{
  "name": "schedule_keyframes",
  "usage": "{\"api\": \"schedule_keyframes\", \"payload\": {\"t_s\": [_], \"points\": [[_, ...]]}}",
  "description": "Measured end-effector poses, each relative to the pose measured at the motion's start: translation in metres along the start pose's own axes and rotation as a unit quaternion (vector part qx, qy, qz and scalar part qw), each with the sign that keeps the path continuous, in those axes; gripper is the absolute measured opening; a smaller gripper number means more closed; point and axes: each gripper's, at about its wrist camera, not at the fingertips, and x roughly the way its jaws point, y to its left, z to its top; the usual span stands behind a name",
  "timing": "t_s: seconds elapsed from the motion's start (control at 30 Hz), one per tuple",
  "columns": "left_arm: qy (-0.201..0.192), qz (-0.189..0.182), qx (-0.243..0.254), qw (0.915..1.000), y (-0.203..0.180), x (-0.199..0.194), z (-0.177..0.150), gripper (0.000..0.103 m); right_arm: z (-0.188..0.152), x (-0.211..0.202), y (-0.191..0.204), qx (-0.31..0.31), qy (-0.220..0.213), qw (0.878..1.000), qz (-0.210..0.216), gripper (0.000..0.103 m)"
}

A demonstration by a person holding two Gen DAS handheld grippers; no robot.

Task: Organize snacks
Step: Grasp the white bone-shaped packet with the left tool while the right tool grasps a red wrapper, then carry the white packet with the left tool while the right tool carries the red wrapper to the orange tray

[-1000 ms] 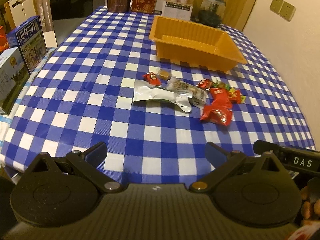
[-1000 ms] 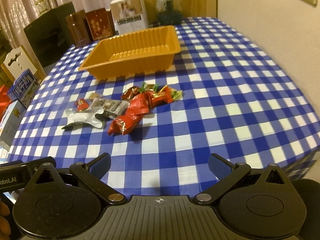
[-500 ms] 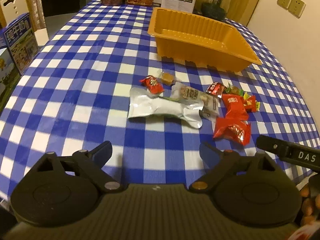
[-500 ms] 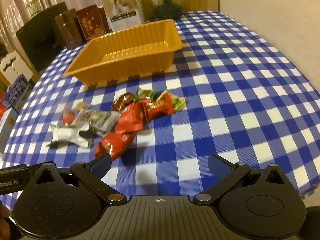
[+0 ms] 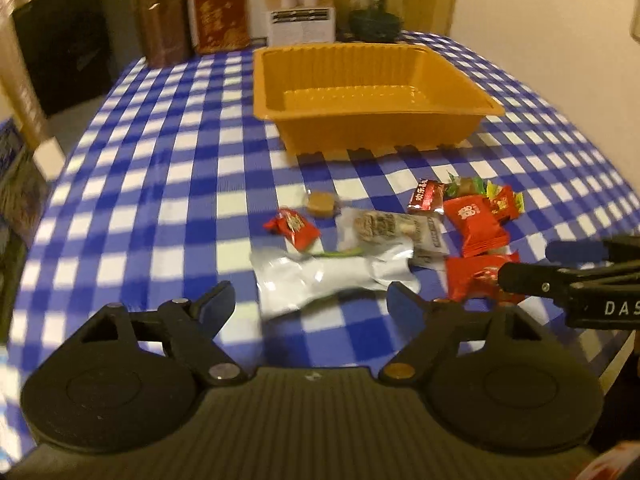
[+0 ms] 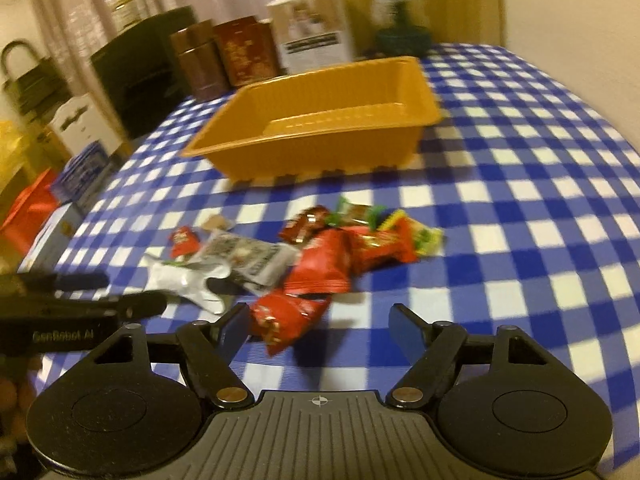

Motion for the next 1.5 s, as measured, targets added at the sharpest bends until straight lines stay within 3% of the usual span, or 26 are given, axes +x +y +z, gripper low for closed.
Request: {"api": "schedule_keyframes", "payload": {"t_s": [0.13, 0.3, 0.5, 0.63, 0.83, 1.07, 1.3, 1.47, 1.5], "points": [[-0.004, -0.016, 0.107, 0.9941, 0.002, 0.005, 0.011, 0.081, 0.004, 0.011, 0.011, -0.060, 0.011, 0.998, 0.016, 0.070], [0.004, -0.068, 0.240, 0.9685, -0.005, 0.014, 0.021, 0.078, 0.008, 0.026, 0.019, -0.098, 0.034, 0.994, 0.027, 0.061], [0.030, -0.134, 0.309, 0.9410, -0.014, 0.029, 0.025, 0.074, 0.007, 0.031, 0.018, -0.099, 0.047, 0.993, 0.032, 0.054], [0.052, -0.150, 0.337, 0.9283, -0.016, 0.041, 0.025, 0.060, 0.006, 0.025, 0.016, -0.091, 0.051, 0.994, 0.030, 0.051], [0.091, -0.142, 0.333, 0.9277, -0.017, 0.044, 0.025, 0.035, 0.001, 0.016, 0.017, -0.076, 0.061, 0.995, 0.027, 0.051], [0.112, -0.134, 0.324, 0.9299, -0.023, 0.044, 0.023, 0.035, 0.006, 0.023, 0.026, -0.123, 0.066, 0.990, 0.024, 0.055], [0.109, -0.130, 0.316, 0.9333, -0.023, 0.043, 0.021, 0.035, 0.005, 0.034, 0.040, -0.202, 0.093, 0.975, 0.029, 0.060], [0.110, -0.127, 0.312, 0.9351, -0.024, 0.041, 0.021, 0.035, 0.000, 0.040, 0.045, -0.222, 0.109, 0.969, 0.025, 0.058], [0.111, -0.127, 0.310, 0.9359, -0.024, 0.041, 0.021, 0.035, -0.001, 0.040, 0.045, -0.223, 0.110, 0.968, 0.024, 0.050]]}}
